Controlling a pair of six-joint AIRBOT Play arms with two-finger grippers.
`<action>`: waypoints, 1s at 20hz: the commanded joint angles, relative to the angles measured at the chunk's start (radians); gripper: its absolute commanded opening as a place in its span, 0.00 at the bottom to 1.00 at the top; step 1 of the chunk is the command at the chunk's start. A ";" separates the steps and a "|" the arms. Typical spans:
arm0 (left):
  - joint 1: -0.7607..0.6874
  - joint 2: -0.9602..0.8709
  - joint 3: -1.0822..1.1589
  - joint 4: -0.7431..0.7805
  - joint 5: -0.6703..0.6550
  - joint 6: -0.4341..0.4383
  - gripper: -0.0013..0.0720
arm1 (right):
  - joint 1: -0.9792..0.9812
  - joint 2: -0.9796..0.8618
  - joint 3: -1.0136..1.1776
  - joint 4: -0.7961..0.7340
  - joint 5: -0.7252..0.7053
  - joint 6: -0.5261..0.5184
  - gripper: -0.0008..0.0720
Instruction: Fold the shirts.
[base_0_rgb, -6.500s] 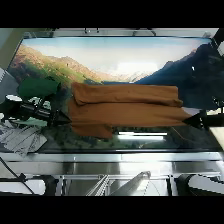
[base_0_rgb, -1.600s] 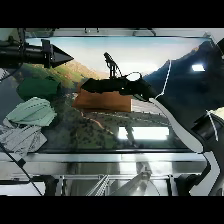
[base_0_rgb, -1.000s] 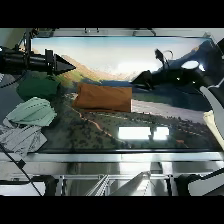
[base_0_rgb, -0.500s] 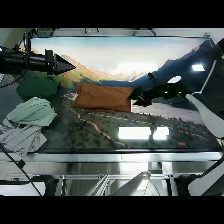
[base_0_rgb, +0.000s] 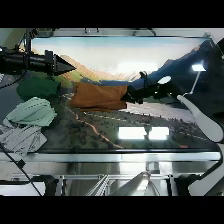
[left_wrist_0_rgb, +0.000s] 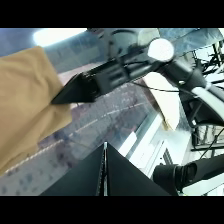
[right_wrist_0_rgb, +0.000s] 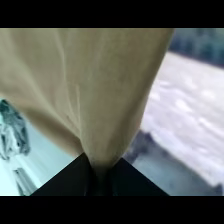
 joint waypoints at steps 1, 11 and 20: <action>0.000 0.000 0.000 0.000 -0.008 -0.003 0.05 | -0.039 0.149 0.011 -0.013 -0.002 0.010 0.04; 0.000 0.000 0.000 0.002 -0.049 -0.002 0.05 | -0.691 0.665 0.011 -0.673 0.153 0.539 0.03; 0.000 0.000 0.000 0.010 -0.057 0.002 0.05 | -1.193 0.694 -0.012 -1.067 0.424 0.573 0.03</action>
